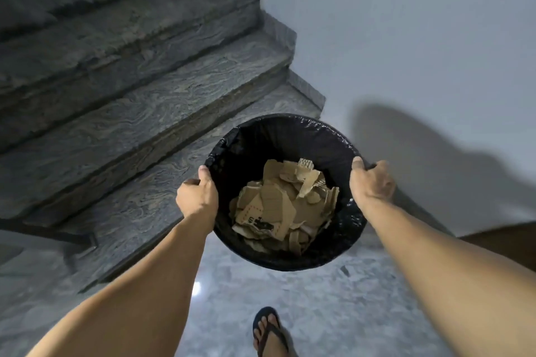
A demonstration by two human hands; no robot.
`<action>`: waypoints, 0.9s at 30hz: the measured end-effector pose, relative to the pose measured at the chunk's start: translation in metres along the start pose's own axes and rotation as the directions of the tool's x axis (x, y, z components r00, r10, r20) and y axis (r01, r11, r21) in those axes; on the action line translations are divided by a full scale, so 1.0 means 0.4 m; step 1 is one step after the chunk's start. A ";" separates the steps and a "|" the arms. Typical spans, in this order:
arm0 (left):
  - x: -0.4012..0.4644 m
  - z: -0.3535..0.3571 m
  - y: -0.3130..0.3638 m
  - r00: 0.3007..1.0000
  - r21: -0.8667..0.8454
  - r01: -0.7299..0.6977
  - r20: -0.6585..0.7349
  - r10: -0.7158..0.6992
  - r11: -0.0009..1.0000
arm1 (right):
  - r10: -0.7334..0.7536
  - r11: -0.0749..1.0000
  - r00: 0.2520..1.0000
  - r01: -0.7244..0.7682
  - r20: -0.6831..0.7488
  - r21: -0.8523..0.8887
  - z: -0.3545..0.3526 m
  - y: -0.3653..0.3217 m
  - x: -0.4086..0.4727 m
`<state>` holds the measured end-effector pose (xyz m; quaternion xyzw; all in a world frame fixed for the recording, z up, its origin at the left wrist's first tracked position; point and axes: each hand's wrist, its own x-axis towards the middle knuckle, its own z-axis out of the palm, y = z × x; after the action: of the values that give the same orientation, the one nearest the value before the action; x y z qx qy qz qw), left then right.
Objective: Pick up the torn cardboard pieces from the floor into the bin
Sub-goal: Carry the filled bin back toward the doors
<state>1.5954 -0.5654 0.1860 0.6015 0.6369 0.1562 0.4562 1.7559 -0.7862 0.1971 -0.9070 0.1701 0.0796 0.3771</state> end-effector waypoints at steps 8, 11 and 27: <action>-0.300 -0.076 0.079 0.989 -0.008 -0.102 0.103 0.102 0.995 | 0.015 0.997 0.987 -0.003 -0.157 0.076 -0.360 0.071 -0.132; -0.394 -0.109 0.089 0.978 -0.055 -0.133 0.154 0.140 0.990 | 0.003 0.997 0.975 0.014 -0.220 0.076 -0.482 0.109 -0.191; -0.709 -0.255 0.067 0.835 0.126 -0.419 0.443 0.326 0.899 | 0.108 0.991 0.880 -0.058 -0.464 0.120 -0.845 0.331 -0.527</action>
<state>1.4940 -0.7816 0.3720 0.7799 0.4095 0.0417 0.4716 1.5169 -1.0612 0.4052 -0.8706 0.2986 -0.1348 0.3671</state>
